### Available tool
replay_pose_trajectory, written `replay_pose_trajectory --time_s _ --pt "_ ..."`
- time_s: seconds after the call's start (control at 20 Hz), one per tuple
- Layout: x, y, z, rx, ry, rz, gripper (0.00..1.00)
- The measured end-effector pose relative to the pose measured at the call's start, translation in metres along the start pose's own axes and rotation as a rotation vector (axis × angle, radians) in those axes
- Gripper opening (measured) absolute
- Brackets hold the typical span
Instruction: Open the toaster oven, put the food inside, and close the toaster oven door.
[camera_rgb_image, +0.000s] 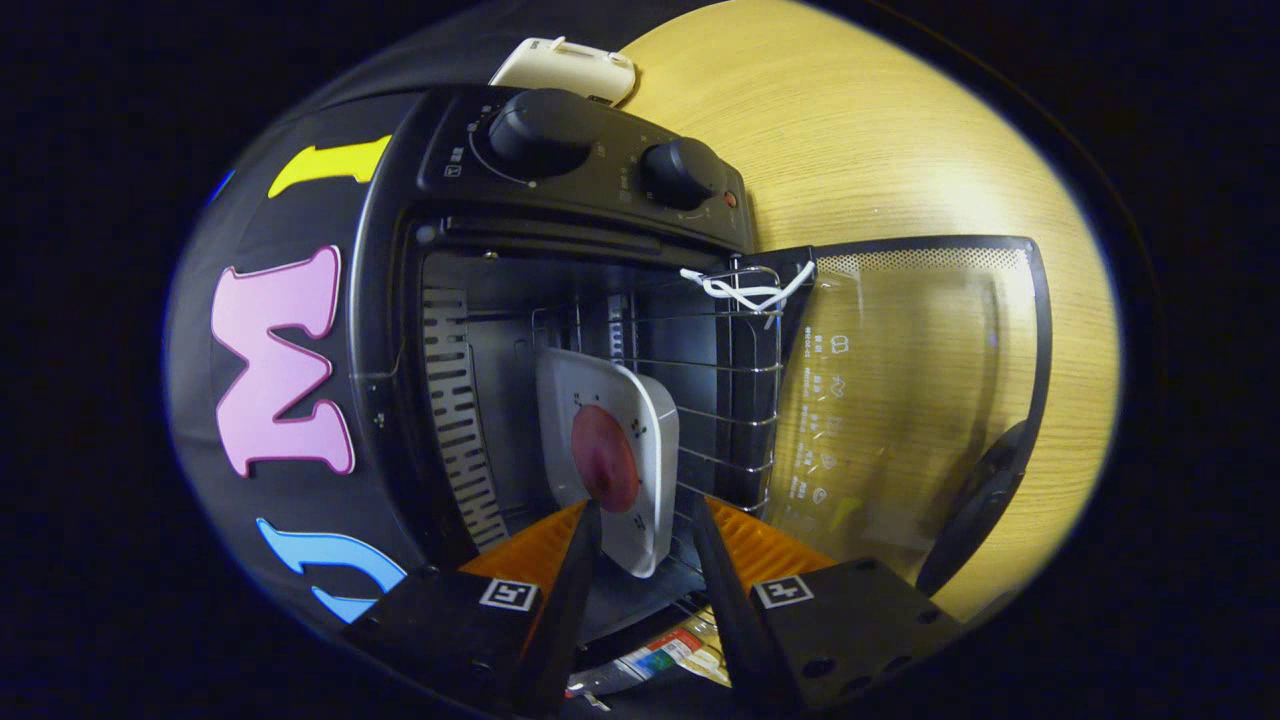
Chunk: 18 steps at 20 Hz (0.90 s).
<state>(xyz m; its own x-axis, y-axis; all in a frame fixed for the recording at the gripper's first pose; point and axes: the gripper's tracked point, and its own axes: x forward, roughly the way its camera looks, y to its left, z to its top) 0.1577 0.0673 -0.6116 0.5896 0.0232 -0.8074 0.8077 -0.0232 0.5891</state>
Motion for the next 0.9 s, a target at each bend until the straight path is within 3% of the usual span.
replay_pose_trajectory --time_s 0.15,0.25,0.45,0.6,0.75,0.9 --pt "-0.016 -0.022 -0.004 -0.135 0.037 -0.060 0.80" --pt "-0.039 -0.036 -0.002 -0.214 0.050 -0.073 0.98" --pt "-0.081 -0.044 0.004 -0.401 0.090 -0.048 0.99" --pt "-0.109 -0.042 0.017 -0.704 0.057 -0.018 0.99" --pt "-0.128 -0.053 0.041 -1.044 -0.037 -0.051 0.99" --pt "-0.137 -0.074 0.045 -1.274 -0.064 -0.098 0.99"
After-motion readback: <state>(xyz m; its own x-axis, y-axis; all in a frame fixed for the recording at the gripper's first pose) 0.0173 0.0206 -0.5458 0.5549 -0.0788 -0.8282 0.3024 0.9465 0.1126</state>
